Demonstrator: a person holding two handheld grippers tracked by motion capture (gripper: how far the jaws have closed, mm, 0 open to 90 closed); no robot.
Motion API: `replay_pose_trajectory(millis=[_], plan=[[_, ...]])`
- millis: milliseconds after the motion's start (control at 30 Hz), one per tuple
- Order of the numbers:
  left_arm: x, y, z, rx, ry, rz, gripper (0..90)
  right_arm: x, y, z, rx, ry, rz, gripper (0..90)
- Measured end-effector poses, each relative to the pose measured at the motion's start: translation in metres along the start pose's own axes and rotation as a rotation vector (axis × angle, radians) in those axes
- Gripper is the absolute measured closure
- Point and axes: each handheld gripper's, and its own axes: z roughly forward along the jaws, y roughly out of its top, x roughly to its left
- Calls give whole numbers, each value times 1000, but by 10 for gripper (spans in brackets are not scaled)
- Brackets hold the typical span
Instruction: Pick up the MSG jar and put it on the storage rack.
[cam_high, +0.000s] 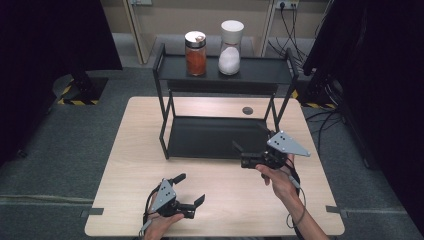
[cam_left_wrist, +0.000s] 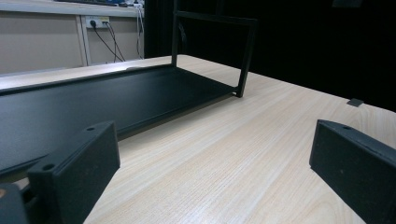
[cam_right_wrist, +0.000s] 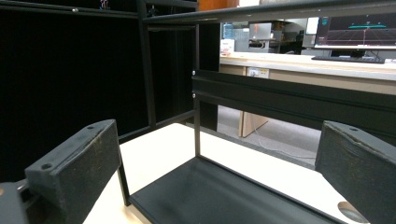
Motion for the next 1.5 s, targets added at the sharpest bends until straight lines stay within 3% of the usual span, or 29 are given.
replay_pose_trajectory(millis=[667,900,1500], plan=[[1,0,-1,-5,4,2,10,3,-23,-10,14,10,15,3],[1,0,-1,-7,4,4,10,7,-32,-12,24,8,0,4],[1,0,-2,-13,8,5,10,11,-53,-22,53,39,4,4]])
